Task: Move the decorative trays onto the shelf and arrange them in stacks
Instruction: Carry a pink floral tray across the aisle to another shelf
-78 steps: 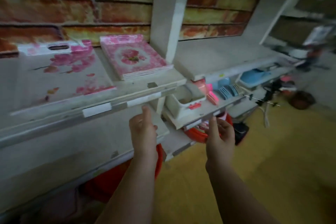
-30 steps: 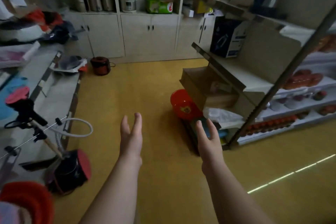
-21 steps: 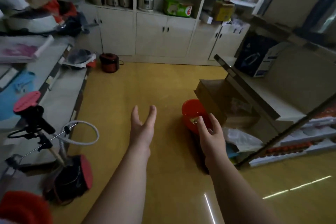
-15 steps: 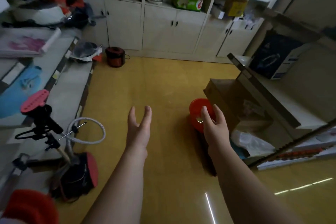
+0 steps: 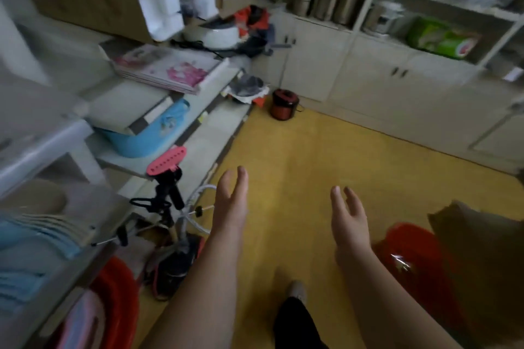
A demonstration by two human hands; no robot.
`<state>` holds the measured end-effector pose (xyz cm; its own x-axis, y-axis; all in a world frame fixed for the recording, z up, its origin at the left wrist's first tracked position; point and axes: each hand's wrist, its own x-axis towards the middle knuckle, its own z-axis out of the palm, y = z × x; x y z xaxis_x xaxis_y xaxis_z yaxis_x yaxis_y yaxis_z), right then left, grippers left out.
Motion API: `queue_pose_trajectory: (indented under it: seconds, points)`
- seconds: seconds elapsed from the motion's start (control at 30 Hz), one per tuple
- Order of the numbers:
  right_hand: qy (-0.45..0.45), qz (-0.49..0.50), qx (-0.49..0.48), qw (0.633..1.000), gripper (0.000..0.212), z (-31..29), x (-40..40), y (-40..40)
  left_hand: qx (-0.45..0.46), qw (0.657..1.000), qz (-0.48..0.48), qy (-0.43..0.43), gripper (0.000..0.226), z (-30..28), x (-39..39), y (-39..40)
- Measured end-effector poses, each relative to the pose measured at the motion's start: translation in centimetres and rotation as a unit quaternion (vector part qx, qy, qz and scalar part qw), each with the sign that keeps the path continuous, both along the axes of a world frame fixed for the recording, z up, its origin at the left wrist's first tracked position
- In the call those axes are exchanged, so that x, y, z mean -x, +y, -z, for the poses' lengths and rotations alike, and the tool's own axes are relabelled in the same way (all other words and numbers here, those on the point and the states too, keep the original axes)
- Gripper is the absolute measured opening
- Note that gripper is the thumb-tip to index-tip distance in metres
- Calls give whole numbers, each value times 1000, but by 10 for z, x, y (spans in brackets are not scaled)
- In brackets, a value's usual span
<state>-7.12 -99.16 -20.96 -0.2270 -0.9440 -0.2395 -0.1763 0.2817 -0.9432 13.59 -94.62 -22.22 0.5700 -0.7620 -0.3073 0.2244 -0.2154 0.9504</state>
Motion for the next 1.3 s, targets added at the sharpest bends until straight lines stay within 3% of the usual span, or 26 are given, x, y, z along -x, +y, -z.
queue_pose_trajectory:
  seconds: [0.2, 0.33, 0.43, 0.53, 0.7, 0.8, 0.93, 1.2, 1.3]
  points:
    - [-70, -141, 7, 988, 69, 0, -68, -137, 12, 990, -138, 38, 91, -18, -45, -91]
    - [-99, -190, 20, 977, 64, -9, -75, -244, 6, 989, -148, 17, 92, -28, -44, -189]
    - [-110, -195, 25, 974, 60, -17, -76, -318, 3, 987, -163, 15, 103, -38, -37, -262]
    - [-119, -183, 30, 975, 57, -23, -83, -378, 3, 985, -174, 10, 82, -38, -39, -319]
    - [-142, -173, -6, 975, 55, -15, -102, -440, -20, 966, -255, 37, 72, -35, -68, -353]
    - [-130, -181, -26, 974, 57, -9, -121, -471, -35, 951, -301, 57, 68, -31, -98, -366]
    - [-107, -209, -33, 971, 62, -6, -156, -503, -11, 915, -376, 147, 63, -9, -152, -404]
    - [20, -284, -12, 958, 58, -20, -237, -579, 26, 906, -421, 35, 68, 36, -236, -479]
    - [57, -299, -18, 952, 61, -15, -282, -602, 1, 882, -463, 89, 76, 45, -241, -496]
